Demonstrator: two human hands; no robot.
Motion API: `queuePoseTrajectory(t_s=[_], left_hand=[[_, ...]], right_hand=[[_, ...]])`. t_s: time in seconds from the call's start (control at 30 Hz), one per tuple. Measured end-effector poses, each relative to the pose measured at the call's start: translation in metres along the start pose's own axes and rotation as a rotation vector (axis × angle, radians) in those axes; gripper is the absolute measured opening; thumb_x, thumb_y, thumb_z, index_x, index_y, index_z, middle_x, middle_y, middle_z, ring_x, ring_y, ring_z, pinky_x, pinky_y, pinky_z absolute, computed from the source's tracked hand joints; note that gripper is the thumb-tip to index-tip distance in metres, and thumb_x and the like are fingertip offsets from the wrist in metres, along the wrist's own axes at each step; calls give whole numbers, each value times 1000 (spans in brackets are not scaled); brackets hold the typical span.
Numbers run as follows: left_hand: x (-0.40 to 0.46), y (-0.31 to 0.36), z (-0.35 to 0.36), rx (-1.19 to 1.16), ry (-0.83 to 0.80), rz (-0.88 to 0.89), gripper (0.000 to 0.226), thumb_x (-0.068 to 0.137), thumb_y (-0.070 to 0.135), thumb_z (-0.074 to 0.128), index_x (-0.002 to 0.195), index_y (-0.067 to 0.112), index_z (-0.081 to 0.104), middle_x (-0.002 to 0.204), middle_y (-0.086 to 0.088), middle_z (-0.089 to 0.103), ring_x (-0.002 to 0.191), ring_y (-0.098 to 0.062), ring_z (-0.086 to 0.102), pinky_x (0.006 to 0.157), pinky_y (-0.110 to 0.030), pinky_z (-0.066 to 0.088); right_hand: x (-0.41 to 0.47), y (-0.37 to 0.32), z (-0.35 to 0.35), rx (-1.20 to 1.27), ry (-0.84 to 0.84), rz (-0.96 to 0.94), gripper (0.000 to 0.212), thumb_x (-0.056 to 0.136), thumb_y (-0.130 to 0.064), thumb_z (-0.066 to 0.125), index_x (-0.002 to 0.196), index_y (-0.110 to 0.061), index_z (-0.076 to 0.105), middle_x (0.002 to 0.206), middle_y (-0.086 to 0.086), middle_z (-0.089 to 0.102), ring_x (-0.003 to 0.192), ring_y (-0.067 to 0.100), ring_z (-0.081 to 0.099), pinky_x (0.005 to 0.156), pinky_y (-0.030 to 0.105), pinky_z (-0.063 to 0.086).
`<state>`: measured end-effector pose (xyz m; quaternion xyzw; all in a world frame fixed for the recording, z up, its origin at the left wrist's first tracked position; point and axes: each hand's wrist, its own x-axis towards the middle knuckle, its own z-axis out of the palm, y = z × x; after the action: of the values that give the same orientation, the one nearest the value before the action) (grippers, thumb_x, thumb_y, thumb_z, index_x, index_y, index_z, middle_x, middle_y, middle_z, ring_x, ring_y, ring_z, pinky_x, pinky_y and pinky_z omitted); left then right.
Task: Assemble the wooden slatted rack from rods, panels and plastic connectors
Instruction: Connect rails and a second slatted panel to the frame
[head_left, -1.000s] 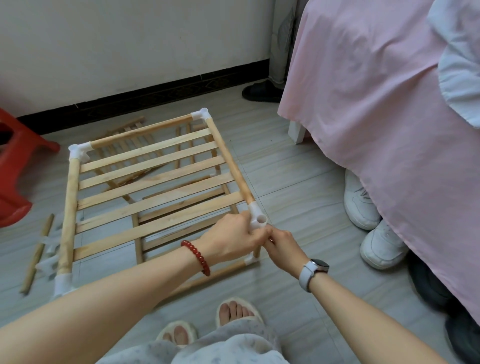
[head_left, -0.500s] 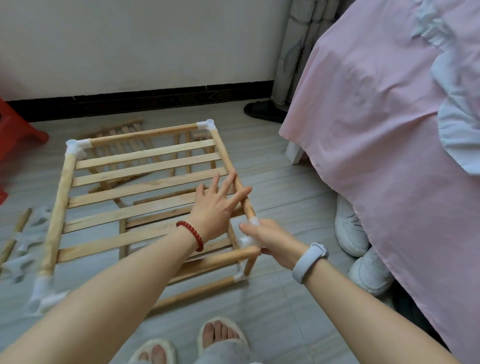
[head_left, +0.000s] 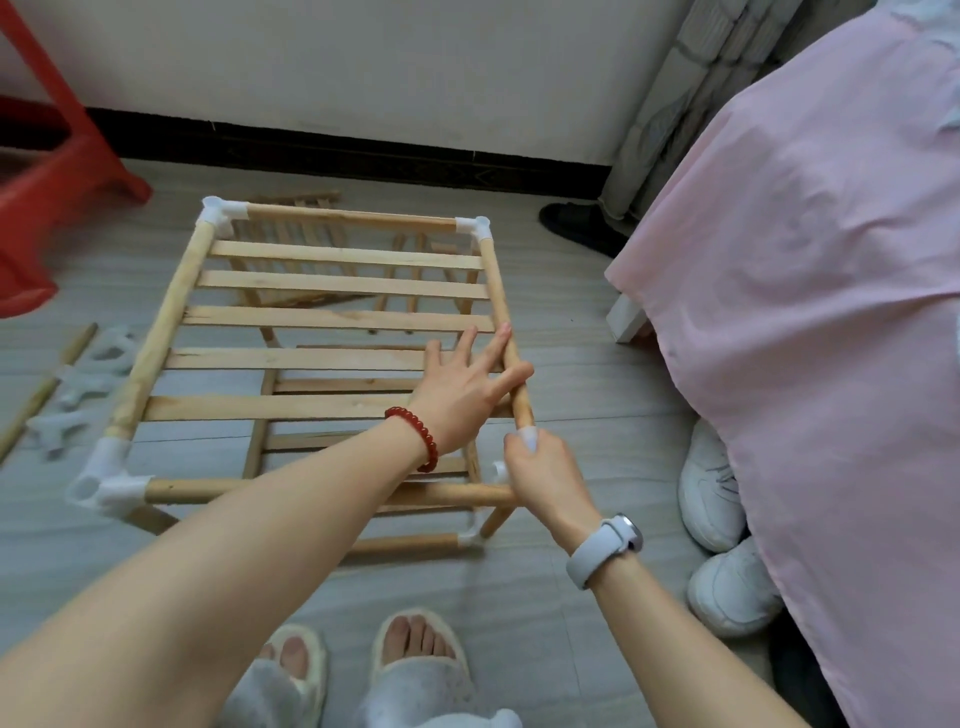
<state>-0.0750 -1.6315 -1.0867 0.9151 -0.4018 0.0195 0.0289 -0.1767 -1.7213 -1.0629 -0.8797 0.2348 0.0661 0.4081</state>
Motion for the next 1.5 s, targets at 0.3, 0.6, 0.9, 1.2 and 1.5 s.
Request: queuePoseTrajectory(t_s=[0.3, 0.6, 0.9, 1.2, 1.5], left_hand=[[-6, -3, -3, 12, -22, 30, 70, 88, 4, 51, 136, 37, 13, 157, -10, -13, 142, -40, 1, 105, -61, 19], [-7, -8, -7, -4, -46, 57, 75, 86, 3, 51, 138, 41, 12, 157, -4, -13, 143, -35, 0, 105, -56, 21], [-15, -5, -18, -67, -171, 77, 85, 85, 26, 58, 146, 41, 1, 158, -1, -11, 145, -25, -3, 114, -52, 5], [-65, -10, -57, -256, -193, 144, 36, 91, 51, 44, 110, 24, 59, 103, 6, 56, 101, -10, 44, 78, -27, 39], [-124, -43, -69, -152, -409, 154, 25, 97, 40, 40, 113, 24, 51, 103, 3, 58, 79, -9, 49, 65, -22, 39]], right_hand=[[-9, 2, 2, 113, -60, -27, 26, 91, -16, 37, 66, -16, 34, 63, -1, 35, 57, 13, 33, 54, 30, 28], [-19, 18, -3, 272, -193, -109, 28, 97, -37, 43, 75, -20, 42, 73, -4, 42, 66, 6, 42, 65, 24, 40], [-34, 55, -13, 483, -311, -163, 32, 82, -21, 60, 113, -28, 51, 100, -20, 64, 101, -3, 58, 81, 14, 45], [-24, 29, -26, -578, -86, -546, 34, 95, -23, 46, 128, -23, 41, 101, 9, 62, 91, 32, 59, 68, 37, 43], [-29, -11, 2, -689, -141, -541, 25, 96, -32, 42, 120, -26, 43, 93, 6, 63, 83, 28, 58, 63, 29, 34]])
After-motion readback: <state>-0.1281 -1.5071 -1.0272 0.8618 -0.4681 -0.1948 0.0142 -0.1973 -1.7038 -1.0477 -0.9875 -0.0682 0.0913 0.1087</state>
